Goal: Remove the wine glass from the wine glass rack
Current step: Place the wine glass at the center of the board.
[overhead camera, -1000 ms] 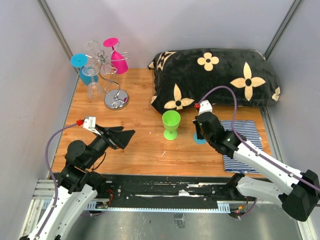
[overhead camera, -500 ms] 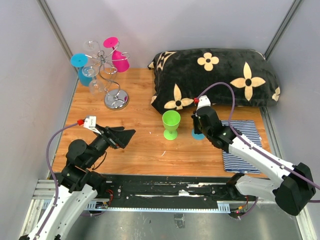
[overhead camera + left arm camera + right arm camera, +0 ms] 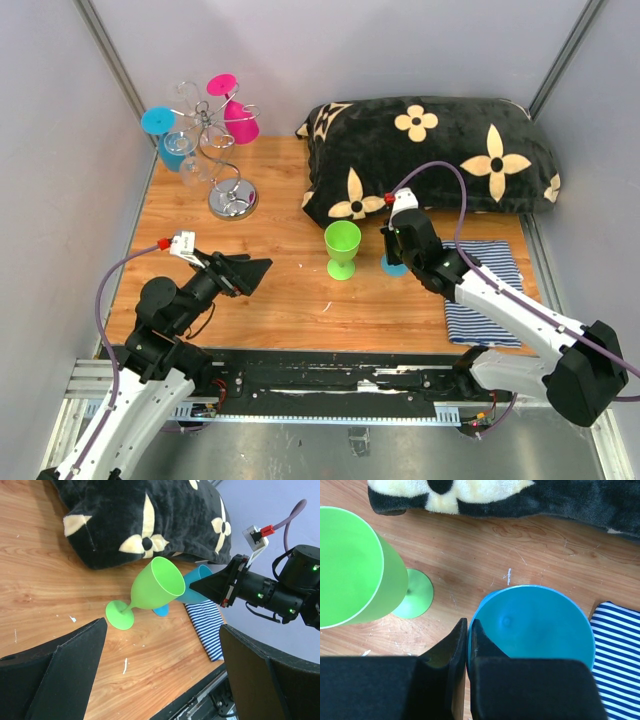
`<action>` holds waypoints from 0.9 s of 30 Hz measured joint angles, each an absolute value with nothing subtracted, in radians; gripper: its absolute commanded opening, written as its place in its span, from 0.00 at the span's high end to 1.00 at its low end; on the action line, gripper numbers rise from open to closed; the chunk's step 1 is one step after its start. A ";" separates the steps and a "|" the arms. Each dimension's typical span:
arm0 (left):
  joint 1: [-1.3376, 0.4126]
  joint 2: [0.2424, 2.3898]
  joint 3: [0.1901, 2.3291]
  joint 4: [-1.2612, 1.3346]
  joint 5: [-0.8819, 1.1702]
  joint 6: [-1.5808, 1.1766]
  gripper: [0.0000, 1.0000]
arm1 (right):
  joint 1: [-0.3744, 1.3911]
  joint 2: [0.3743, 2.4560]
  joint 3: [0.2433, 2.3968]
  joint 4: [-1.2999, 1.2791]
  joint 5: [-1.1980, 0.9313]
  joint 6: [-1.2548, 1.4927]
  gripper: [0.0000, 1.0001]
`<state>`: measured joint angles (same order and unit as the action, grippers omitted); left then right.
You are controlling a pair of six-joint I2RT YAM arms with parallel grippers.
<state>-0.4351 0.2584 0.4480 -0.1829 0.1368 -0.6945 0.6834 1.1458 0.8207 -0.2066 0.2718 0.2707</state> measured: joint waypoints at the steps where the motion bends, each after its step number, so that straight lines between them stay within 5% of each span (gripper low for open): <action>1: -0.435 0.258 0.448 -0.183 0.135 -0.694 0.00 | 0.683 1.146 0.821 -0.206 0.272 0.269 0.99; 27: -0.435 0.177 0.449 -0.279 0.014 -0.695 0.00 | 0.683 1.184 0.854 -0.223 0.242 0.254 0.99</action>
